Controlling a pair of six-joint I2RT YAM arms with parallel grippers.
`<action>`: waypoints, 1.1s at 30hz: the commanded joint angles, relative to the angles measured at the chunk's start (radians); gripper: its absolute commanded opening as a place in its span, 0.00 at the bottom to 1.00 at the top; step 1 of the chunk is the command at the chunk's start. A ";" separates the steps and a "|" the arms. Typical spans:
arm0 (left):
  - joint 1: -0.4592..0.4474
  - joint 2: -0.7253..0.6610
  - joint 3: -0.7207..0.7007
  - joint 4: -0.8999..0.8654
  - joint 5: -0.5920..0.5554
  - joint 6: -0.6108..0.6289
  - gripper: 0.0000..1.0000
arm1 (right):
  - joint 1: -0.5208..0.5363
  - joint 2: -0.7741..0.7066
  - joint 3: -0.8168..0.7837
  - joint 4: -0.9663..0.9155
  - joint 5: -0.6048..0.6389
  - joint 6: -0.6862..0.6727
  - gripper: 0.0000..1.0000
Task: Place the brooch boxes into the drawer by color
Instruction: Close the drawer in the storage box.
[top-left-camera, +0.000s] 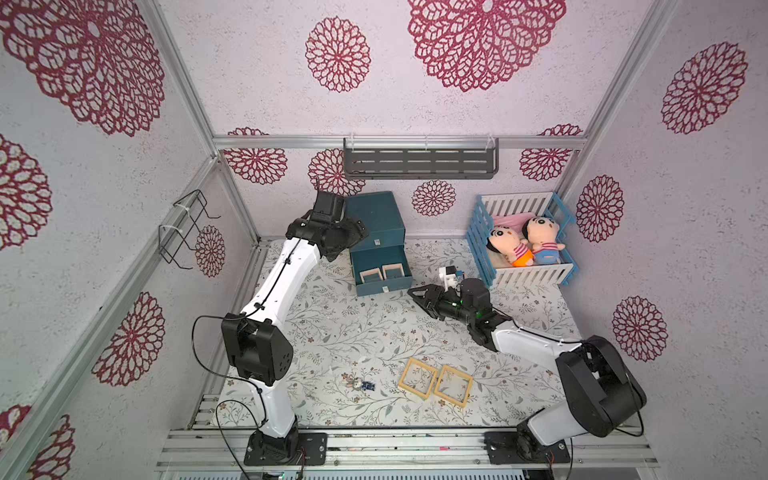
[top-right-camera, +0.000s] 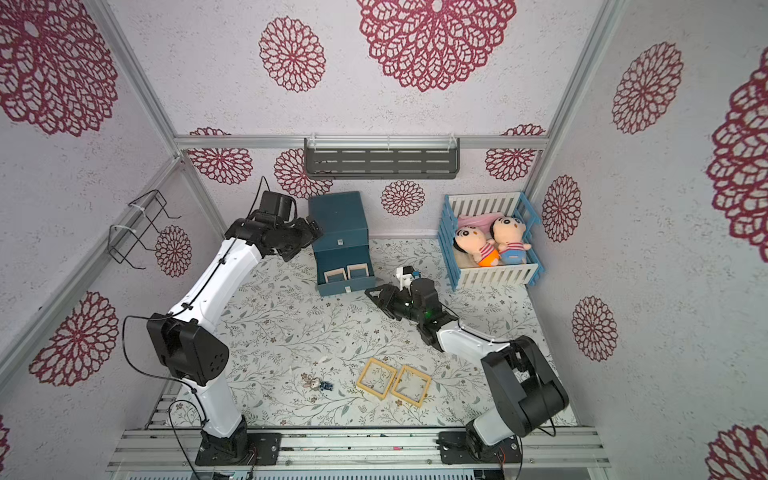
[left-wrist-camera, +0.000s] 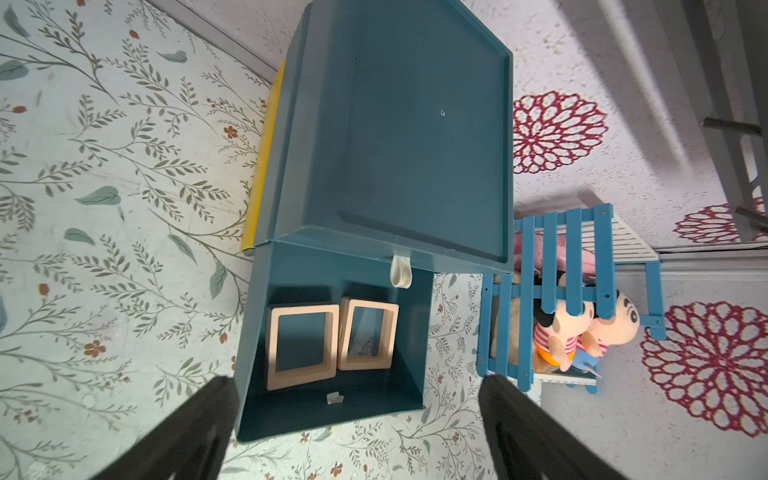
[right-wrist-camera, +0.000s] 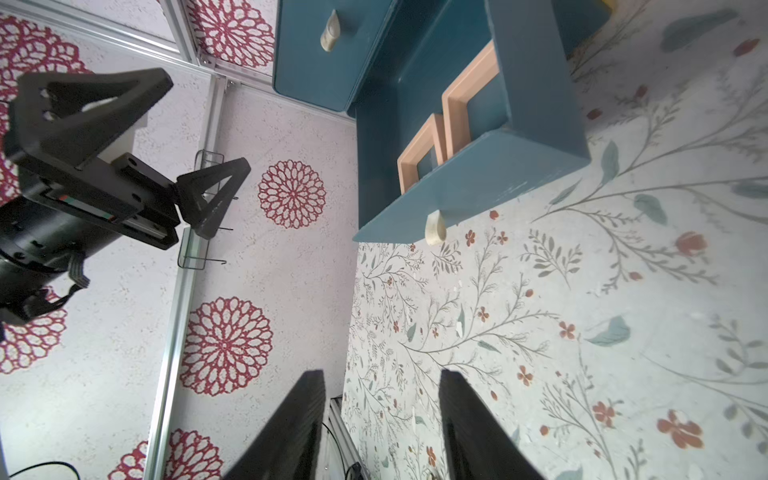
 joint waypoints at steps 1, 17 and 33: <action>0.049 0.026 0.014 0.065 0.088 0.020 0.97 | 0.020 0.025 -0.003 0.155 0.017 0.120 0.51; 0.152 0.312 0.263 0.081 0.253 0.084 0.91 | 0.052 0.171 -0.018 0.342 0.068 0.305 0.51; 0.160 0.363 0.220 0.119 0.279 0.072 0.61 | 0.087 0.326 0.026 0.494 0.157 0.396 0.48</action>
